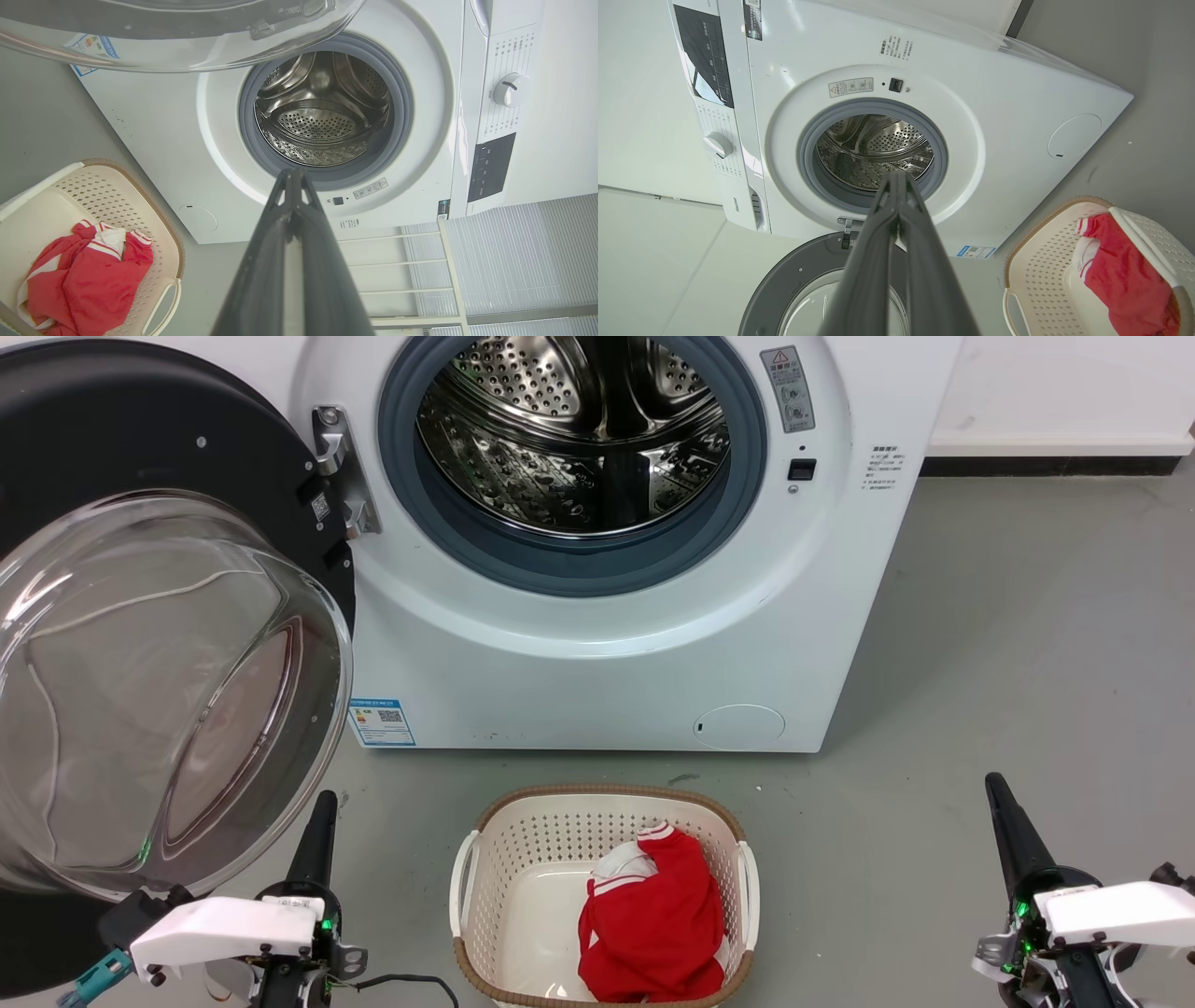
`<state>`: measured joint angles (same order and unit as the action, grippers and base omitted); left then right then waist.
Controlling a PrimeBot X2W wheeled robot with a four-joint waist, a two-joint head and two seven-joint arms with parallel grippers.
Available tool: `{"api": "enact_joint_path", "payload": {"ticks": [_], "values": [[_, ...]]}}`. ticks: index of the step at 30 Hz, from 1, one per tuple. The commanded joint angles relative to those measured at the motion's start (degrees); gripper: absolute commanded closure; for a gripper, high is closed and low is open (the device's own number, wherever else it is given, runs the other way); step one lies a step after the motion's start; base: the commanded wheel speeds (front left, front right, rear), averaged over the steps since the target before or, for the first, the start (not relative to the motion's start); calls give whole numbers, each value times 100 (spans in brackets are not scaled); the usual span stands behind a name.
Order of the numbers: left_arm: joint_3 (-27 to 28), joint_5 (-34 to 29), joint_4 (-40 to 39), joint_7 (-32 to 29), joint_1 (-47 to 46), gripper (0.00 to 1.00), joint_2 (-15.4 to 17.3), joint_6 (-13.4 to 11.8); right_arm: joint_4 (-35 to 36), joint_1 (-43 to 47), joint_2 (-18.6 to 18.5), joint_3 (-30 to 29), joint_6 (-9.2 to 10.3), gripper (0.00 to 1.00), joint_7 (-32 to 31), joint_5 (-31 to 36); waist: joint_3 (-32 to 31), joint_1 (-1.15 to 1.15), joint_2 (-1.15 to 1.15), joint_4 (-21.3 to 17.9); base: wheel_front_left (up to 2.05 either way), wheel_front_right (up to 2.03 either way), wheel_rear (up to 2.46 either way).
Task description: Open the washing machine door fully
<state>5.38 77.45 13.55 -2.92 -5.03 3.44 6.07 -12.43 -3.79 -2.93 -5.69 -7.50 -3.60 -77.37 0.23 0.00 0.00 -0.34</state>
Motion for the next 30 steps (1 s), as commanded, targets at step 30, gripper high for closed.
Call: {"api": "enact_joint_path", "payload": {"ticks": [30], "values": [[121,1339,51,-345,-139,100,-55,148,-151,-258,-7,-75,1,100,-268,-1355,-4,0,0,29,0,0,0]]}}
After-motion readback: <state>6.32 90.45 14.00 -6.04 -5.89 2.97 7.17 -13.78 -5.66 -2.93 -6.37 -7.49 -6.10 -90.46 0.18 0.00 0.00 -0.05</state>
